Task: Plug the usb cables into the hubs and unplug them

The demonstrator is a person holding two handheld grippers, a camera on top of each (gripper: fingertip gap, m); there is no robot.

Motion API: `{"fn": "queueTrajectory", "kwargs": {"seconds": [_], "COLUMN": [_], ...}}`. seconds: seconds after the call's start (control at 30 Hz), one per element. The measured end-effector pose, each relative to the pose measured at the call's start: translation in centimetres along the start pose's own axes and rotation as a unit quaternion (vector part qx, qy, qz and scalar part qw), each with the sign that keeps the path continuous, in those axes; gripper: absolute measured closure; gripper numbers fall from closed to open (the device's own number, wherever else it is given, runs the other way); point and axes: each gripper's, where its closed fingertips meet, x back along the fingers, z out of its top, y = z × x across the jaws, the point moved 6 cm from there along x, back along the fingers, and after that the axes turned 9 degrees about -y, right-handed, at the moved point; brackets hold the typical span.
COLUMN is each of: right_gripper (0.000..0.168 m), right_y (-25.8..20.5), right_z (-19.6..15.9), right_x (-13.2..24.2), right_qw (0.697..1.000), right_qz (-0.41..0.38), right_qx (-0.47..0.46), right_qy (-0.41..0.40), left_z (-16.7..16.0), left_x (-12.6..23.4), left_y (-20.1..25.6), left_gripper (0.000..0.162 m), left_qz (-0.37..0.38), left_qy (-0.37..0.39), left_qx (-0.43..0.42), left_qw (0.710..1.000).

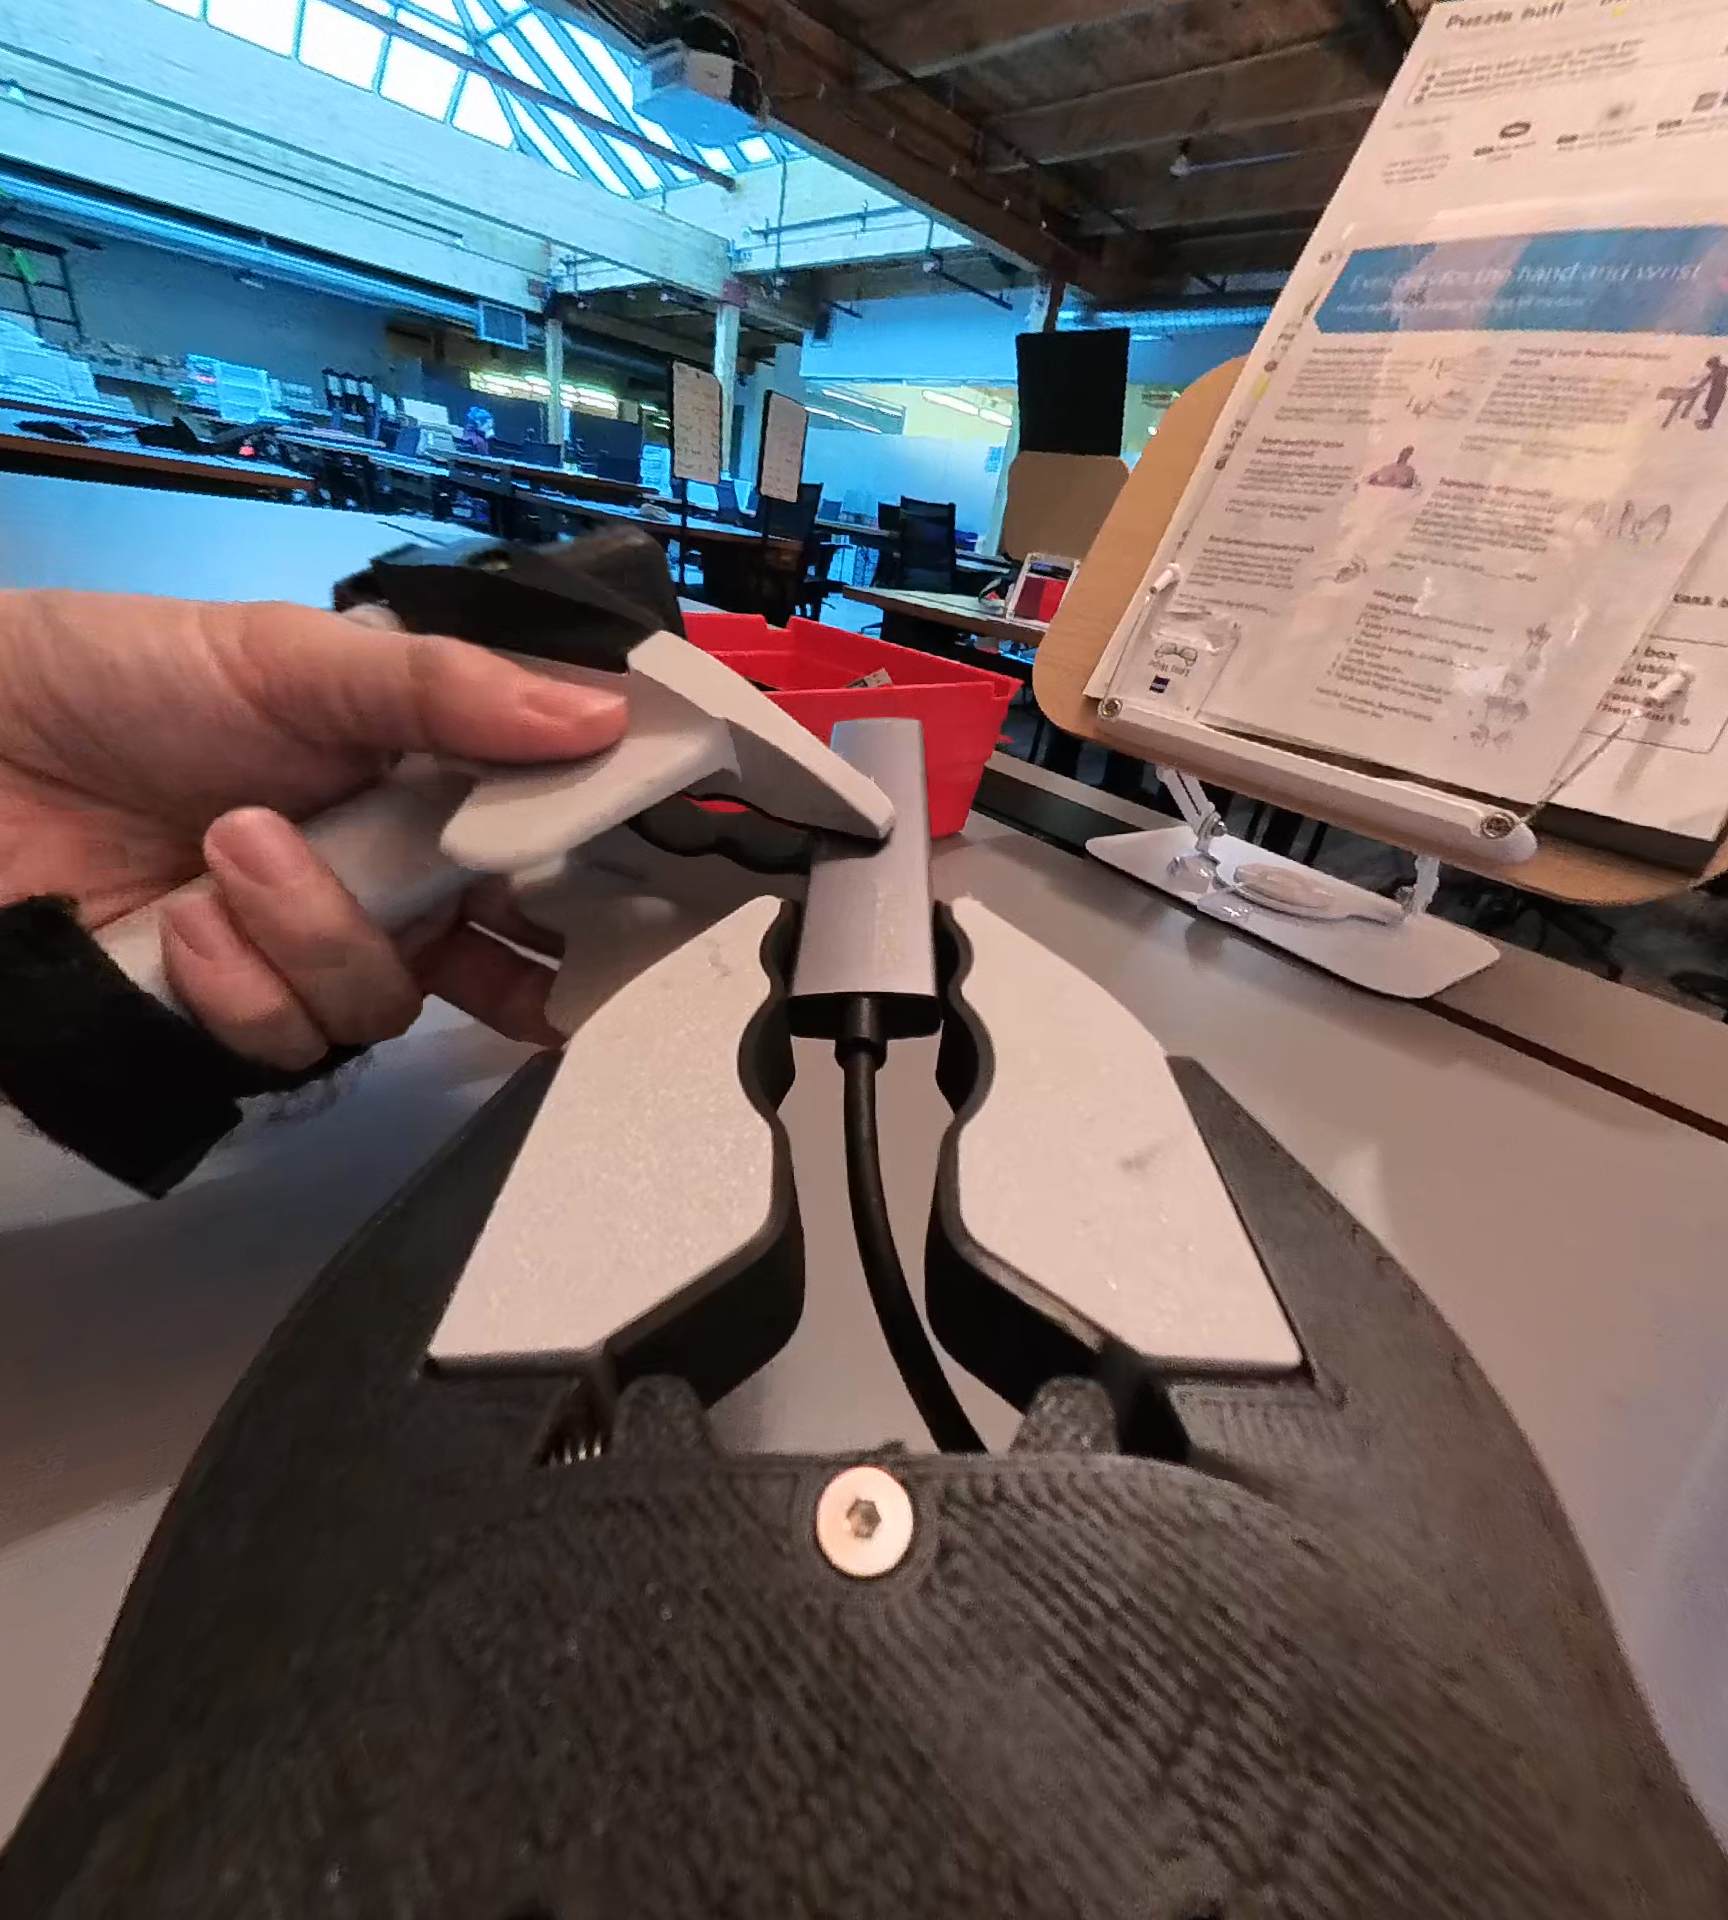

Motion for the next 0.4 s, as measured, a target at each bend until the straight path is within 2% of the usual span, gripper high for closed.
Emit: {"fn": "queueTrajectory", "kwargs": {"seconds": [0.1,0.2,0.3,0.4], "right_gripper": [0.144,0.144,0.144,0.144], "right_y": [1.2,2.4,2.6,2.9], "right_z": [0.0,-0.1,-0.1,-0.1], "right_x": [0.4,1.0,1.1,1.2], "right_qw": [0.999,0.997,0.996,0.995], "right_qz": [-0.025,-0.047,-0.041,-0.026], "right_qx": [-0.042,-0.062,-0.075,-0.092], "right_qy": [0.007,0.018,0.028,0.032], "left_z": [0.3,1.0,3.8,7.7], "left_x": [0.9,3.6,8.7,14.9], "left_y": [0.7,2.9,4.5,3.5], "left_gripper": [0.141,0.137,0.136,0.137], "left_qz": [0.091,0.212,0.375,0.541], "left_qy": [0.009,0.020,0.026,-0.057], "left_qx": [-0.123,-0.287,-0.401,-0.443], "left_qw": [0.988,0.934,0.835,0.713]}}
